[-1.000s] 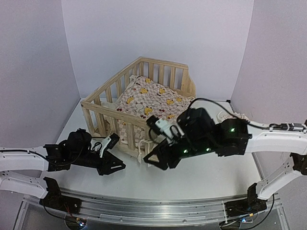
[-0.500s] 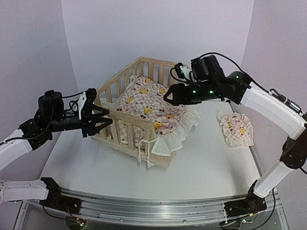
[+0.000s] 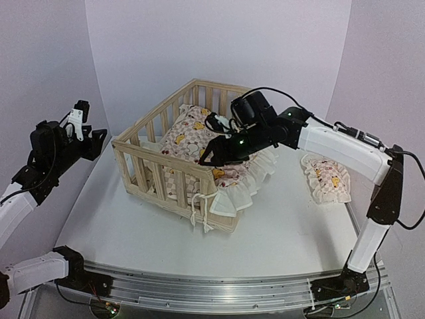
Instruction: Set up the pet bed
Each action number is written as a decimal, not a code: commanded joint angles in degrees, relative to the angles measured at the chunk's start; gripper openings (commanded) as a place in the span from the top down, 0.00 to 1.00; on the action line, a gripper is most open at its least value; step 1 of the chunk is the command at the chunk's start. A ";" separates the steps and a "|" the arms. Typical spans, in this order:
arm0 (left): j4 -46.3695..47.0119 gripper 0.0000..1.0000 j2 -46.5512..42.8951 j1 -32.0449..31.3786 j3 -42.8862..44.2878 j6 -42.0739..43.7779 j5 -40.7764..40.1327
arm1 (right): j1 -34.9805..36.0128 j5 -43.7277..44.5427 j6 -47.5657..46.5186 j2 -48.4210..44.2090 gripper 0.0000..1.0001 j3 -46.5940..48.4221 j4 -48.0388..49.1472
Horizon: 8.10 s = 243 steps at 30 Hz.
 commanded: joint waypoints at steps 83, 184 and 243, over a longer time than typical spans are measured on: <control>-12.65 0.51 26.85 14.63 16.42 -3.23 15.19 | -23.86 12.12 -11.48 -28.41 0.91 -45.06 23.31; -39.50 0.47 63.46 -33.76 45.06 53.38 26.64 | -17.94 21.69 13.36 -34.74 0.40 -26.77 -8.38; -49.76 1.00 47.21 -9.01 35.15 80.22 34.69 | 14.34 39.48 -5.40 13.68 0.59 3.07 -9.53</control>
